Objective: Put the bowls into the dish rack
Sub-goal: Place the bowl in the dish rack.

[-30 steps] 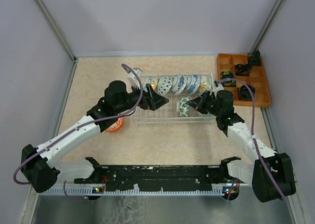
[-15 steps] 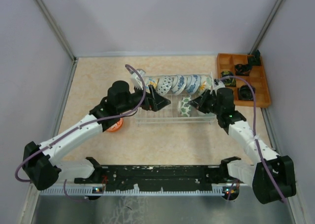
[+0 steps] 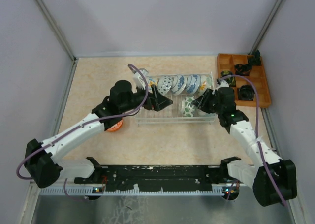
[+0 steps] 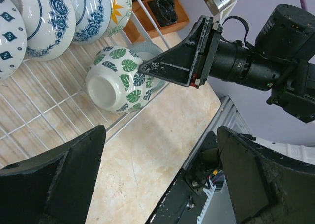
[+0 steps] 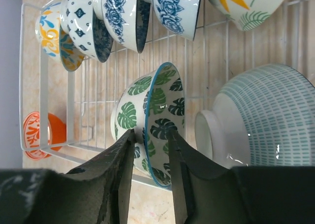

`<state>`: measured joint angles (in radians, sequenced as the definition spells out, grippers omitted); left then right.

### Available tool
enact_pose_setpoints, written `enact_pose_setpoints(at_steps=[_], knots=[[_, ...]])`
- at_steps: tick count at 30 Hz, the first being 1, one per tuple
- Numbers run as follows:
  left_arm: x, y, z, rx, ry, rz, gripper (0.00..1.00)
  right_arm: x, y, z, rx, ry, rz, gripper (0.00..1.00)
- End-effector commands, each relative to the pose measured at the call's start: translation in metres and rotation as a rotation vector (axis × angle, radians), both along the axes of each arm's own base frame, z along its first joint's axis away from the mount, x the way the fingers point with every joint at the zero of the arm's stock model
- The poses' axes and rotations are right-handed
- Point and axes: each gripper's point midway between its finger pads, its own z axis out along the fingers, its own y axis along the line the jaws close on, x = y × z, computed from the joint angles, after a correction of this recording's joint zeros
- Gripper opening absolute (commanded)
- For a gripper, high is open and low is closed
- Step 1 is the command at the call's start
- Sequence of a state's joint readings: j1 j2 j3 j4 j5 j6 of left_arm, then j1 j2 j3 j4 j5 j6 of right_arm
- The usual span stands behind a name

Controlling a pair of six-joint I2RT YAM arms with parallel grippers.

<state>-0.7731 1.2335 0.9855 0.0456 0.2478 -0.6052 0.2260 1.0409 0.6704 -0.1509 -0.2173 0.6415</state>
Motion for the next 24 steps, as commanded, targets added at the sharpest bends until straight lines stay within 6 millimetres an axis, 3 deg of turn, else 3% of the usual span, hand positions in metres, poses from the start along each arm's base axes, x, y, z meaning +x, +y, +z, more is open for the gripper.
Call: enact_pose_setpoints(at_steps=[1, 12, 20, 24], knots=[[0.0, -0.008, 0.019, -0.035, -0.04, -0.019, 1.0, -0.006, -0.022, -0.012, -0.117, 0.05, -0.052, 0.34], [0.004, -0.025, 0.0, 0.001, 0.006, -0.05, 1.0, -0.01, -0.032, 0.0, -0.162, 0.03, -0.079, 0.39], [0.007, -0.029, -0.002, 0.012, 0.002, -0.046, 1.0, -0.014, -0.028, 0.038, -0.123, -0.07, -0.06, 0.44], [0.01, -0.029, 0.004, 0.019, -0.01, -0.04, 1.0, -0.02, -0.034, 0.062, -0.139, -0.121, -0.077, 0.53]])
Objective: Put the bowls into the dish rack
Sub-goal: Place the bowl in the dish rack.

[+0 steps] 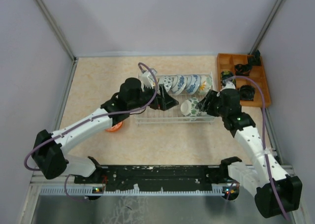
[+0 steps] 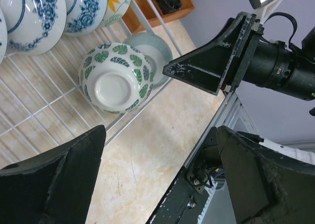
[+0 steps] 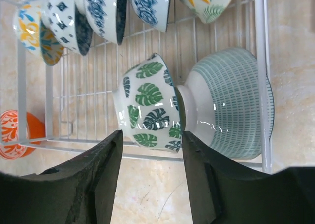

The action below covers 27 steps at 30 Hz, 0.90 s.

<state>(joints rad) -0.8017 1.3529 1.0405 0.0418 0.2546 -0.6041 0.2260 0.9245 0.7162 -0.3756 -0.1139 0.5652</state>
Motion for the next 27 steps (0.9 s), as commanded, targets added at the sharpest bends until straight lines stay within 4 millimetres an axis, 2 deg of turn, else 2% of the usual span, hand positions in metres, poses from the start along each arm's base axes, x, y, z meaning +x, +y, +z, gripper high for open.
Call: enact_pose_setpoints(at_steps=[1, 6, 8, 10, 17, 22, 27], knots=[[0.005, -0.005, 0.029, -0.029, -0.062, -0.005, 1.0, 0.003, -0.009, 0.06, -0.016, -0.156, -0.02, 0.54], [0.008, -0.004, 0.037, -0.023, -0.078, 0.01, 1.0, -0.013, -0.004, 0.075, 0.011, -0.202, 0.029, 0.69], [0.012, -0.003, 0.039, -0.007, -0.081, 0.023, 1.0, -0.021, 0.0, 0.081, 0.022, -0.218, 0.063, 0.8], [0.016, -0.002, 0.04, 0.008, -0.077, 0.039, 1.0, -0.032, 0.004, 0.086, 0.034, -0.236, 0.103, 0.97], [0.024, 0.009, 0.039, 0.075, -0.064, 0.113, 1.0, -0.065, 0.026, 0.091, 0.111, -0.267, 0.265, 0.99], [0.035, 0.026, 0.023, 0.174, -0.047, 0.204, 1.0, -0.082, 0.047, 0.076, 0.171, -0.232, 0.418, 0.99], [0.036, 0.033, -0.001, 0.245, 0.016, 0.253, 1.0, -0.089, 0.054, 0.053, 0.16, -0.181, 0.512, 0.99]])
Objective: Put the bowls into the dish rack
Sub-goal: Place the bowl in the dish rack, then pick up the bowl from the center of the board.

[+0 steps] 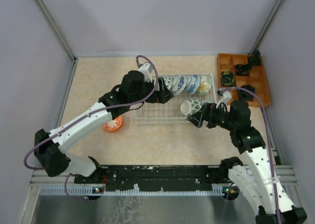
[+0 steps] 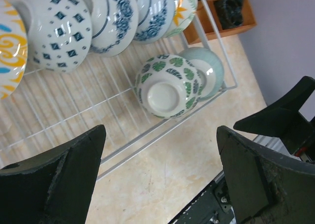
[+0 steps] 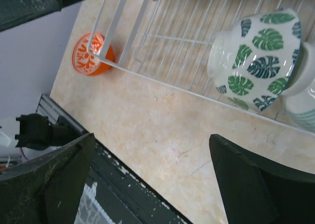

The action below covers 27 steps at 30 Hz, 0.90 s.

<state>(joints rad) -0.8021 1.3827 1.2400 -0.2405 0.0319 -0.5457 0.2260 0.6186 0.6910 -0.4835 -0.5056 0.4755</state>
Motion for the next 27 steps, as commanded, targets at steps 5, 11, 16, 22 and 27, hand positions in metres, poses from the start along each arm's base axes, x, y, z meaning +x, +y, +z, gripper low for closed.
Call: enact_pose_setpoints(at_steps=[5, 11, 16, 22, 27], knots=[[0.008, 0.007, -0.023, 0.097, 0.059, 0.098, 1.0, -0.008, 0.015, 0.005, 0.025, -0.052, 0.135, 0.99], [0.023, -0.007, -0.032, 0.131, 0.066, 0.11, 1.0, -0.009, 0.02, 0.011, 0.039, -0.062, 0.162, 0.99], [0.029, -0.023, -0.036, 0.125, 0.063, 0.088, 1.0, -0.012, 0.023, 0.006, 0.021, -0.053, 0.17, 0.99], [0.021, -0.021, -0.029, 0.08, 0.044, 0.092, 1.0, -0.017, 0.025, 0.002, 0.007, -0.041, 0.185, 0.99], [0.011, -0.008, -0.003, 0.031, 0.002, 0.116, 1.0, -0.02, 0.026, -0.006, -0.023, -0.018, 0.192, 0.99]])
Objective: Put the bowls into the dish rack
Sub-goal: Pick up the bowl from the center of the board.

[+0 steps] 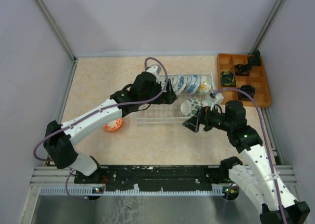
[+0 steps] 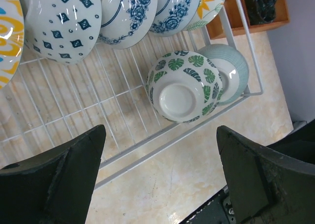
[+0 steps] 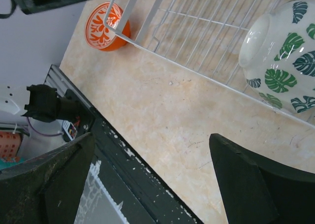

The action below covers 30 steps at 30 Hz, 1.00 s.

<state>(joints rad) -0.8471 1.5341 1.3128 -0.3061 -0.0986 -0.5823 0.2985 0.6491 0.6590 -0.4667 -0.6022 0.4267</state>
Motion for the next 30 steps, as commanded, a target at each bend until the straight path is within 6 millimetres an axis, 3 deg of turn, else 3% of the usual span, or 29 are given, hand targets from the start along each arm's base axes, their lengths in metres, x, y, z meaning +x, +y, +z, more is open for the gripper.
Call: enact_pose_setpoints(at_steps=[1, 14, 30], knots=[[-0.007, 0.009, 0.047, -0.093, -0.091, 0.03, 1.0, 0.0, 0.002, 0.007, -0.021, -0.039, 0.016, 0.99], [-0.025, 0.034, 0.07, -0.119, -0.14, 0.05, 1.0, -0.002, 0.002, 0.007, -0.024, -0.043, 0.018, 0.99], [-0.032, 0.043, 0.081, -0.132, -0.177, 0.034, 1.0, -0.004, 0.005, 0.006, -0.015, -0.034, 0.037, 0.99]])
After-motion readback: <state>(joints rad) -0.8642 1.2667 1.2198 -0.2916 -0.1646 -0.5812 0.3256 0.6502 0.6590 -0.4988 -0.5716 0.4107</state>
